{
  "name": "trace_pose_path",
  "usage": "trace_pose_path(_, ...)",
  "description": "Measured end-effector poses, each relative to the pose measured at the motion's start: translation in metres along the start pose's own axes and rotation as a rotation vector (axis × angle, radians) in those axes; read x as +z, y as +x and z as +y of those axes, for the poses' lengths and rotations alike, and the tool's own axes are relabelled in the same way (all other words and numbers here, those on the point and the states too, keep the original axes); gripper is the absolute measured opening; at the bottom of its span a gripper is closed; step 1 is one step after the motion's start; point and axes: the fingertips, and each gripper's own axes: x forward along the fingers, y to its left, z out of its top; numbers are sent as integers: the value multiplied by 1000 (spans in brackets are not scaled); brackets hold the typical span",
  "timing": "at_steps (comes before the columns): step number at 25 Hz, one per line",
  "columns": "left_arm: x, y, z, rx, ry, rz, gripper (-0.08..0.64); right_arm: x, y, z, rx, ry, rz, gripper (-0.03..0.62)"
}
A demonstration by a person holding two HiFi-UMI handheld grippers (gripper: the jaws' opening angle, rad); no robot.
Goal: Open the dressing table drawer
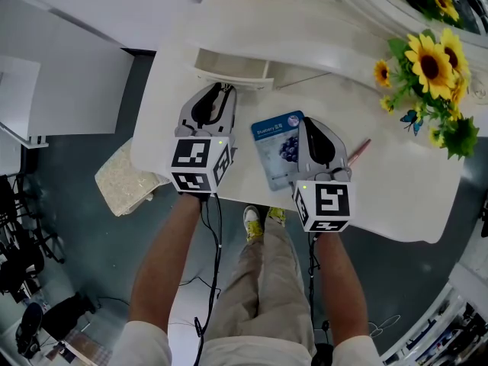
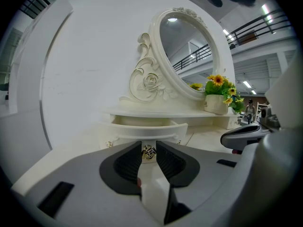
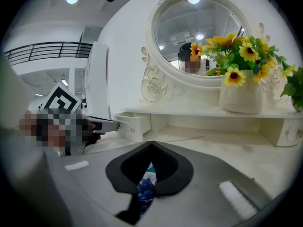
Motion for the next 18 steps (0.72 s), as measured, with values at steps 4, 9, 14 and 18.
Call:
trace_pose_path(4,-1,-1,-1,0,1,2,100,0,0,0,1,1,0,9)
trace_pose_path(9,-1,-2,0,0,1,0,100,0,0,0,1,1,-2,9)
trace_pose_path(14,-1,-3,-1,-1,1,0,100,0,0,0,0,2,0,9)
trace_pose_path(18,-2,-4,-1,-1,1,-1,100,0,1,-1,1,2,1,9)
